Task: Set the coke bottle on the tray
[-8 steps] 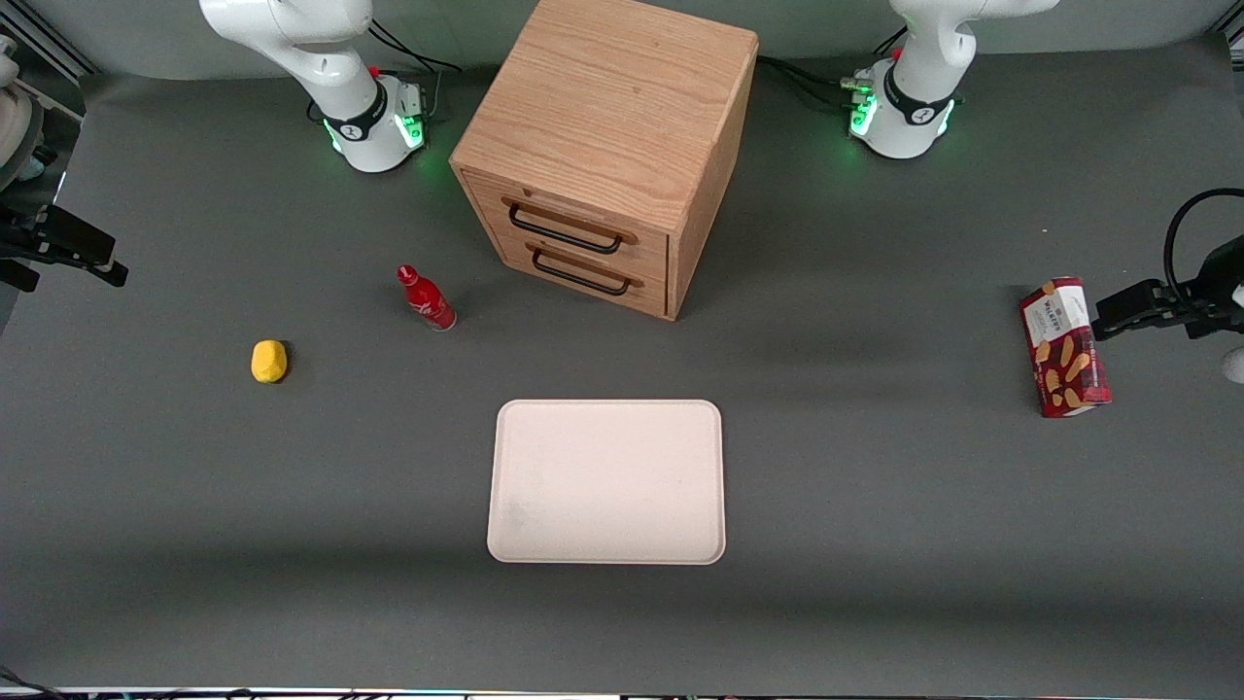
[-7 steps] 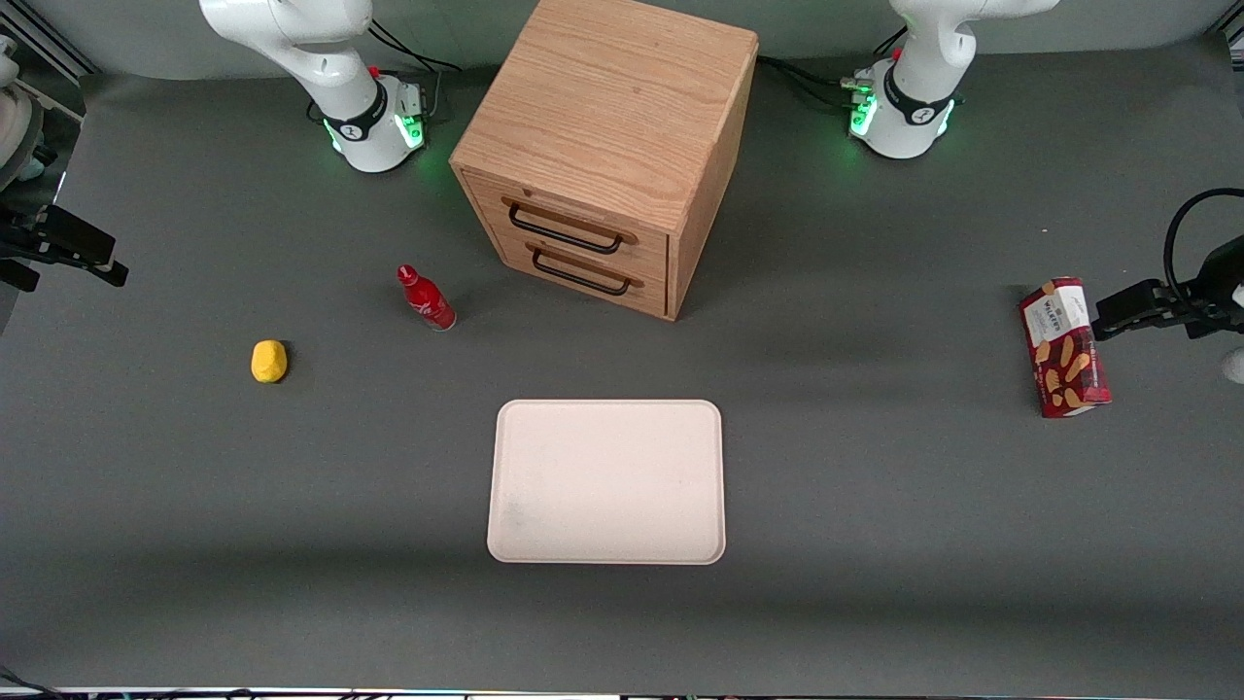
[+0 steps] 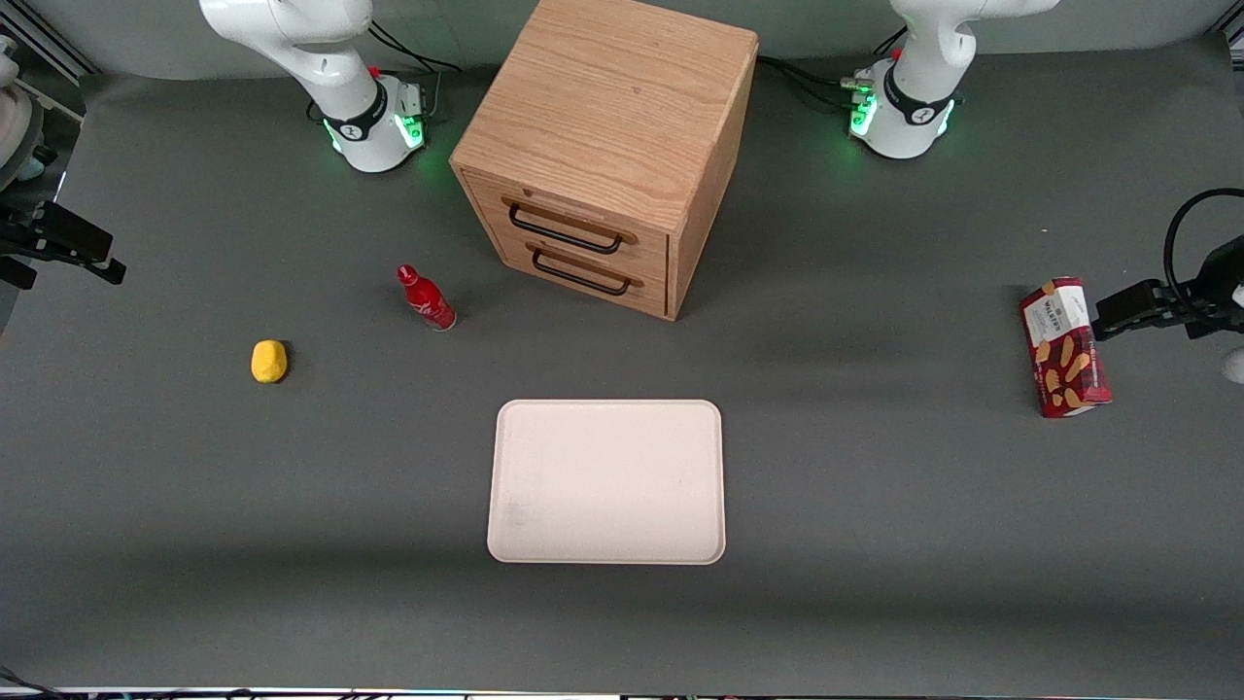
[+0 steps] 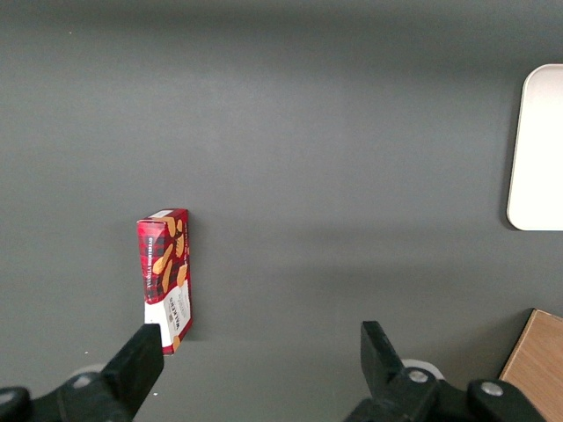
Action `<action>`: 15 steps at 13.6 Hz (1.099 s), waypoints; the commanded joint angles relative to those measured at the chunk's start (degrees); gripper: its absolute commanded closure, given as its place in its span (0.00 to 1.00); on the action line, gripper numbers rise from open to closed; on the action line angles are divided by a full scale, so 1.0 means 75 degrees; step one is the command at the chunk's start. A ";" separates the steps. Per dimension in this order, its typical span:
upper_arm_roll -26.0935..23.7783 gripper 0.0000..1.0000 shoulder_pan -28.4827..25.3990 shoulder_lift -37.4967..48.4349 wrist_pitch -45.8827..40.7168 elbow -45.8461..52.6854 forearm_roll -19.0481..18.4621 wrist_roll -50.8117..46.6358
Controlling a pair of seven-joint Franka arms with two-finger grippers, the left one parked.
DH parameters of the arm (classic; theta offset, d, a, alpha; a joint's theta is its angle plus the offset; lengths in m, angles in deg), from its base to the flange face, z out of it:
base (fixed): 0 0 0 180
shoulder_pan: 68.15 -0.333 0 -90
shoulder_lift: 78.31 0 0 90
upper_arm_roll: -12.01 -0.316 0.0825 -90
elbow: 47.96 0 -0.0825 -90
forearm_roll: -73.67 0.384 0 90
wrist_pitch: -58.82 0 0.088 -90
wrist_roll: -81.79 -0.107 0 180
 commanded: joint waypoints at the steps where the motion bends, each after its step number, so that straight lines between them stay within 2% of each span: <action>1: -0.0006 0.00 0.0016 0.0128 -0.0141 -0.0071 0.0120 -0.0121; 4: 0.0029 0.00 -0.0169 0.0151 -0.0270 -0.0094 0.0120 -0.0191; 6: 0.0379 0.00 -0.0859 0.0233 -0.0282 -0.0130 0.0131 -0.0575; 11: 0.0416 0.00 -0.2207 0.0572 -0.0493 -0.0316 0.0120 -0.2344; 15: 0.0580 0.00 -0.3111 0.0994 -0.0470 -0.0867 0.0120 -0.3236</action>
